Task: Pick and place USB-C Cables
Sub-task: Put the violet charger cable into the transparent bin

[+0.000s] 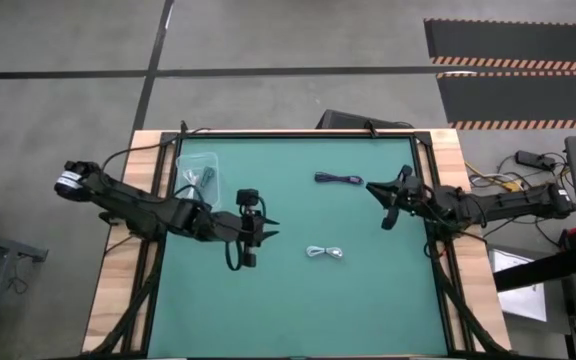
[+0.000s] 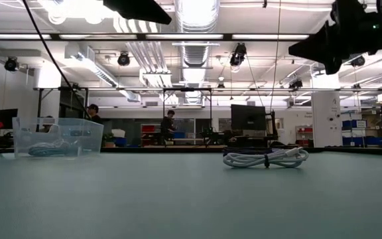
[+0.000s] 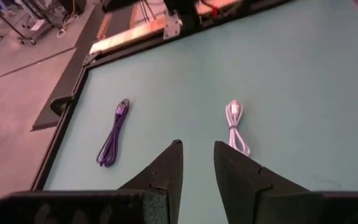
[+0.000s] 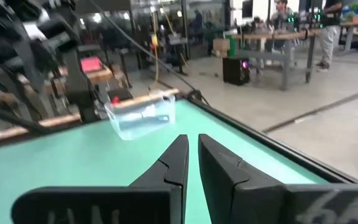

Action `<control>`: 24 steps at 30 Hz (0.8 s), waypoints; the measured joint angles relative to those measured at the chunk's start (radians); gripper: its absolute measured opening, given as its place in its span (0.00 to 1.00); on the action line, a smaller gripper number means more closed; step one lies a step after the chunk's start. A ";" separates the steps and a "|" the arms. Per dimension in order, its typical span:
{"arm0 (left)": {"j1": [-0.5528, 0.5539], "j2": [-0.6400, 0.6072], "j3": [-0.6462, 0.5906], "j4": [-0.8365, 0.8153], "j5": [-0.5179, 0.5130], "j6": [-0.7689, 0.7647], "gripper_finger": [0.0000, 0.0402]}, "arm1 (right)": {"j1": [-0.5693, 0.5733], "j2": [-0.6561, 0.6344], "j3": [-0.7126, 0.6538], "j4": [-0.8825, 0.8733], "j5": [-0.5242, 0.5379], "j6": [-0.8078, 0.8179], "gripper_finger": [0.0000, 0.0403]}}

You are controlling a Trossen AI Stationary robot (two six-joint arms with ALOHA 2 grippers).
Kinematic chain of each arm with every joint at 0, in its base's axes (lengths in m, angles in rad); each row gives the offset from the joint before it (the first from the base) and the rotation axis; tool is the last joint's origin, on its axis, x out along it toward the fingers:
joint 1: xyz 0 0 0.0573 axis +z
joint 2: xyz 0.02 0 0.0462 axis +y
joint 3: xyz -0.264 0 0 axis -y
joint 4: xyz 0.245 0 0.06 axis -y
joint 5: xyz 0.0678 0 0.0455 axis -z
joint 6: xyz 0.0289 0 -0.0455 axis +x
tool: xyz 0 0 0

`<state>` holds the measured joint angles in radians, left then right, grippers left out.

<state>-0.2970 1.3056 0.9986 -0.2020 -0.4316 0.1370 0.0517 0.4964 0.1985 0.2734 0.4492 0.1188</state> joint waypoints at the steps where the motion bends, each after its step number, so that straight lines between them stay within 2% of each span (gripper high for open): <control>1: 0.000 0.000 -0.007 0.023 0.000 0.000 0.19 | 0.000 0.017 0.017 -0.020 0.001 -0.003 0.07; 8: 0.000 -0.020 -0.108 0.229 0.001 -0.002 0.19 | -0.010 0.117 0.150 -0.195 0.041 -0.004 0.07; 16: 0.000 -0.033 -0.187 0.378 0.004 -0.003 0.19 | -0.101 0.243 0.312 -0.450 0.039 0.007 0.07; 24: 0.000 -0.033 -0.204 0.407 0.004 -0.003 0.19 | -0.234 0.386 0.381 -0.488 -0.109 -0.063 0.07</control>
<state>-0.2966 1.2724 0.7945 0.2049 -0.4278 0.1341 -0.1820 0.8827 0.5791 -0.2144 0.3397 0.0561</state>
